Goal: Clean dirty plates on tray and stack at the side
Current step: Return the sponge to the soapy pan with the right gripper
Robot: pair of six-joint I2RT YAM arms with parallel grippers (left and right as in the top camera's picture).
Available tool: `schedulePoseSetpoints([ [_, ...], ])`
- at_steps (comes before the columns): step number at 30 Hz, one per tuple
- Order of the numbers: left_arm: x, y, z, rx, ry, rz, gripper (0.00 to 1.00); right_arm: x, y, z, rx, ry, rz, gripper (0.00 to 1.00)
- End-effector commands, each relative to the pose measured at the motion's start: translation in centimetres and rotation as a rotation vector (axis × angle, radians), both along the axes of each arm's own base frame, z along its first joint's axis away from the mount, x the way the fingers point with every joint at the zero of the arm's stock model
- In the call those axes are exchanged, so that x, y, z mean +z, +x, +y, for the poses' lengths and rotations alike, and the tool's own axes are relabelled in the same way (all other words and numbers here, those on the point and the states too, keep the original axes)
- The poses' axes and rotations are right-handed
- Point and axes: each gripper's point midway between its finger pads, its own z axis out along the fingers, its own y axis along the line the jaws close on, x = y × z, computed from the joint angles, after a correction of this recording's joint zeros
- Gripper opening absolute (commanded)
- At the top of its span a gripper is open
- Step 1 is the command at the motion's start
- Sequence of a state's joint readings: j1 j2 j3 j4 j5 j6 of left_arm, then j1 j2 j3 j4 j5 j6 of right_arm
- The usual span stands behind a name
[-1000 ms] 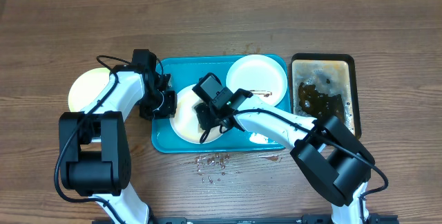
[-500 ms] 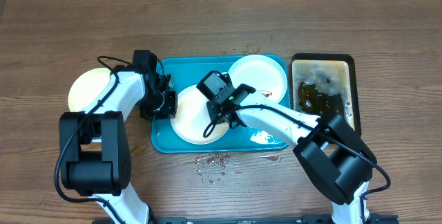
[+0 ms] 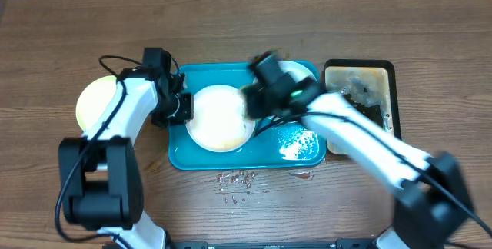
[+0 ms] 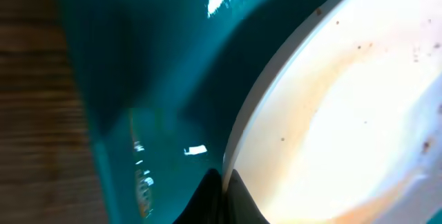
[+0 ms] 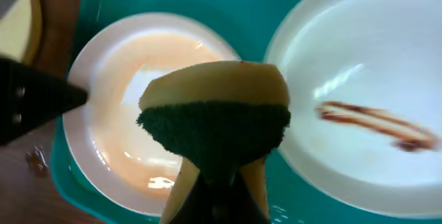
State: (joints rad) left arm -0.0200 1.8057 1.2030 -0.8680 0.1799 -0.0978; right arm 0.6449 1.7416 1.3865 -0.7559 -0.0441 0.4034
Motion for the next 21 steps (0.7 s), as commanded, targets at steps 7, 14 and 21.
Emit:
schedulePoseSetpoints([
  [7,6.7,1.4,3.1,0.088,0.180,-0.201,0.04,0.0,2.1,-14.3,-0.334,-0.130,0.139,0.04],
  [14,8.6,0.1,4.5,0.075,0.379,-0.222,0.04,-0.7,1.7,-21.4,-0.427,-0.183,0.221,0.04],
  [21,9.2,-0.4,3.8,0.023,0.515,-0.225,0.04,-1.4,1.4,-24.9,-0.486,-0.210,0.244,0.04],
])
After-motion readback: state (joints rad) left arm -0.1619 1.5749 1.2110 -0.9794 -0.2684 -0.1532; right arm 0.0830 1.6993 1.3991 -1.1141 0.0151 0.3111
